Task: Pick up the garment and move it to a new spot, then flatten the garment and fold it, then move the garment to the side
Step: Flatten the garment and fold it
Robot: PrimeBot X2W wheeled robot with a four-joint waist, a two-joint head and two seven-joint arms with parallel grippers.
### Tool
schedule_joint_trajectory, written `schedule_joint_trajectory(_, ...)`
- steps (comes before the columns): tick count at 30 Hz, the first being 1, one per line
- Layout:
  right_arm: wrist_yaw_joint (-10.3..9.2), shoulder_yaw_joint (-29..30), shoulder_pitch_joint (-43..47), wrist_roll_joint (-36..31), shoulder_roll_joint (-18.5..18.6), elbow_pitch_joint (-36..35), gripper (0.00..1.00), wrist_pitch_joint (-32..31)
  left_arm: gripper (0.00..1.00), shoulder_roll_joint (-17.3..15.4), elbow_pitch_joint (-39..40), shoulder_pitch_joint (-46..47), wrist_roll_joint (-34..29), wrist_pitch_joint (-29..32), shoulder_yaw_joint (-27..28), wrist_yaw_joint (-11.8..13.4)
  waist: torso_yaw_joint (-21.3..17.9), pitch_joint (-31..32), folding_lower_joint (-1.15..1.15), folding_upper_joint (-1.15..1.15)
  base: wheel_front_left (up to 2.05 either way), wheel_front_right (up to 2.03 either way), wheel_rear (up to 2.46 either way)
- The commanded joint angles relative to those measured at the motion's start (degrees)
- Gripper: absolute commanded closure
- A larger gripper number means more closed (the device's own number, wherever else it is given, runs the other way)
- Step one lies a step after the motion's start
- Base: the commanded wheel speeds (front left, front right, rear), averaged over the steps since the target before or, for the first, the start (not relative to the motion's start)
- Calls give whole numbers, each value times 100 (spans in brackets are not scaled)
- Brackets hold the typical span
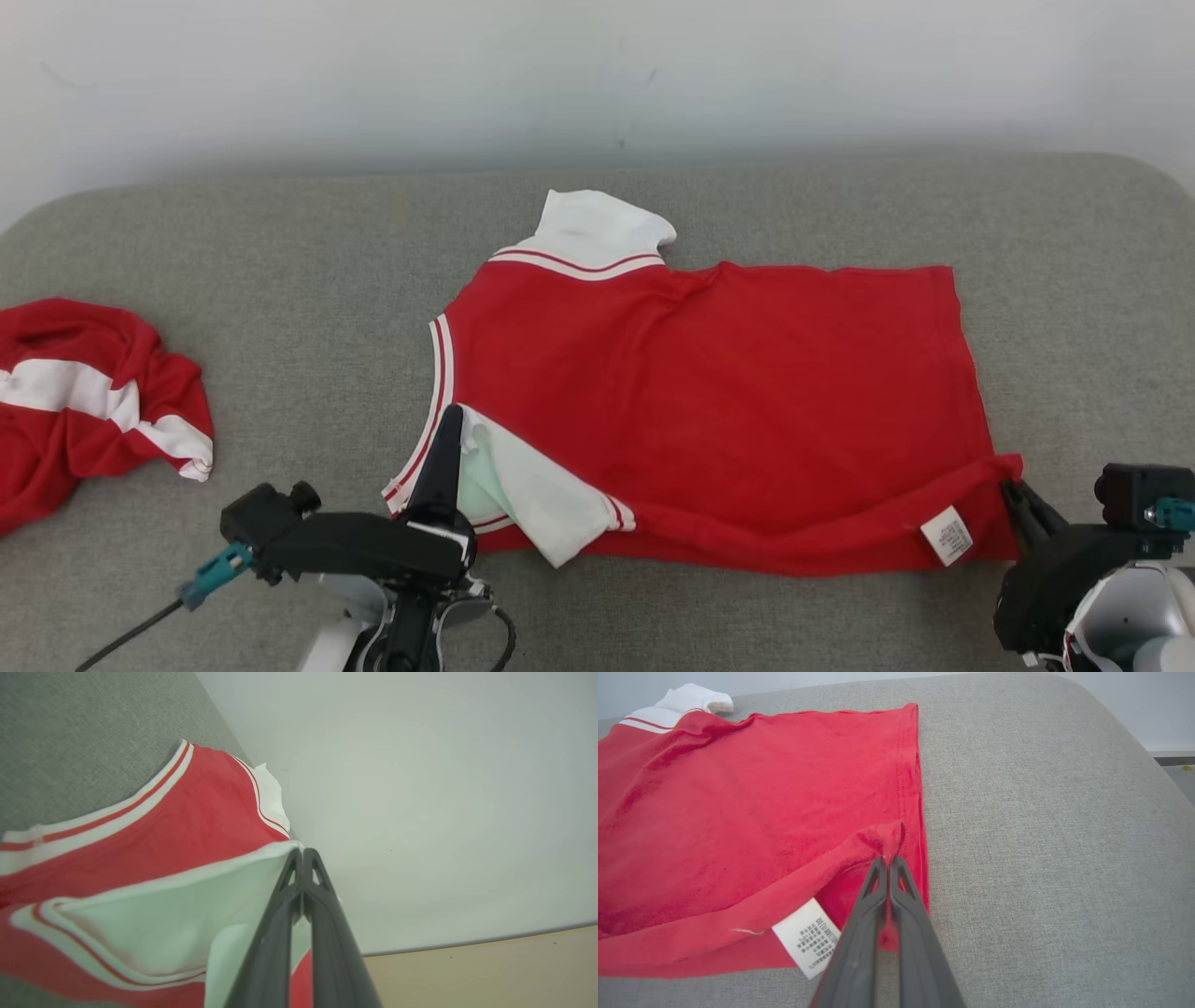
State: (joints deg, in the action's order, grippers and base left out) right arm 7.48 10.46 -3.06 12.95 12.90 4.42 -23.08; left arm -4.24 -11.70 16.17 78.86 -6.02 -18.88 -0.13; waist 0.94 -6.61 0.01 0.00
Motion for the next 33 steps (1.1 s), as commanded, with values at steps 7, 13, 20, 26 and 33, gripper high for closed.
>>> schedule_joint_trajectory(7,4,170,-473,-473,-213,516,100,339,100,86,-885,704,-368,-496,-133,17,-27,-251,-1,0,0,0,0)
schedule_joint_trajectory(13,4,31,-664,-551,-279,753,100,451,100,111,-1345,1085,-340,-604,-223,-146,-45,-364,-1,0,0,0,0)
schedule_joint_trajectory(20,4,5,-773,-589,-241,786,100,662,100,120,-1720,1387,-405,-721,-197,-248,-84,-455,-1,0,0,0,0)
schedule_joint_trajectory(26,4,77,-781,-633,-213,854,100,814,100,126,-1914,1551,-416,-797,-176,-344,-87,-499,-1,0,0,0,0)
schedule_joint_trajectory(33,4,161,-855,-706,-276,897,100,979,100,127,-2110,1680,-596,-855,-247,-374,-102,-538,-1,0,0,0,0)
